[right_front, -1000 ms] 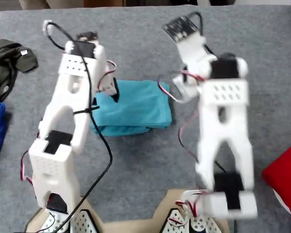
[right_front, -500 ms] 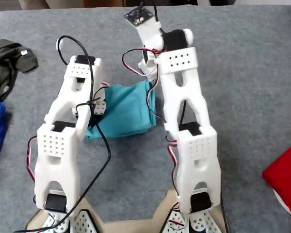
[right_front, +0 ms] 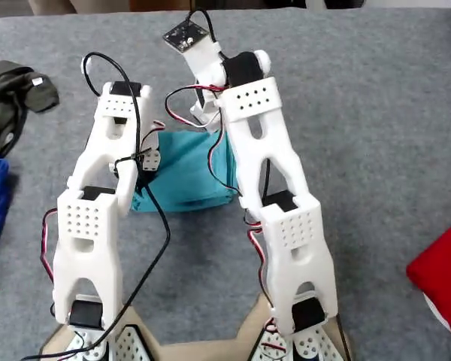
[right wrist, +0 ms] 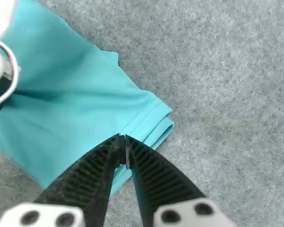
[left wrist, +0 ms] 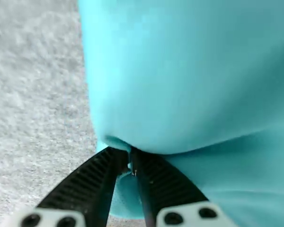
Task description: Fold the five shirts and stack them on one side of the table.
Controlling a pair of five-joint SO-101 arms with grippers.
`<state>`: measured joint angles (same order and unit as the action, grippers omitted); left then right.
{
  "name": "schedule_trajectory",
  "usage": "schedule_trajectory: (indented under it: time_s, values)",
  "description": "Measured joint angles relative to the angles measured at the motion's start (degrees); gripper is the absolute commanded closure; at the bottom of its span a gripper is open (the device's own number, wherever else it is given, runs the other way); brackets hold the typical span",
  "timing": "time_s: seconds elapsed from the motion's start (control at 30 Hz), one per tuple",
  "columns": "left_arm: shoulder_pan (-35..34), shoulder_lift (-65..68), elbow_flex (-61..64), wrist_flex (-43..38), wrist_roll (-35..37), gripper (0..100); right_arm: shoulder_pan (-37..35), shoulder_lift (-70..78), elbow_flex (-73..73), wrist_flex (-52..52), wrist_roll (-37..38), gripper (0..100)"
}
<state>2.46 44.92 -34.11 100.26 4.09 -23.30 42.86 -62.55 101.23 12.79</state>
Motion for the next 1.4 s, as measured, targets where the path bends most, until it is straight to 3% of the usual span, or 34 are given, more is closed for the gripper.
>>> schedule_trajectory:
  time_s: [0.17,0.37,0.5,0.63,0.8,1.4]
  values:
    - [0.0,-8.0,-0.1,-0.1,0.0,96,0.0,-0.4,0.0,0.0,0.0,99.2]
    - [0.0,-21.1,2.1,-0.1,-0.1,82,0.0,-6.2,3.3,0.0,0.0,99.2]
    - [0.0,-25.5,7.6,-0.1,-0.2,79,0.0,-6.3,5.8,0.1,0.0,99.2]
    - [-0.7,-25.7,12.0,-0.1,-0.5,81,0.0,-6.3,6.2,0.1,0.0,99.3]
    - [-3.5,-25.7,17.1,-2.7,-0.8,99,-0.1,-6.3,6.3,-0.6,0.0,99.3]
    - [-2.8,-15.2,27.5,-18.4,1.0,98,-0.6,10.4,6.3,-6.7,0.0,99.3]
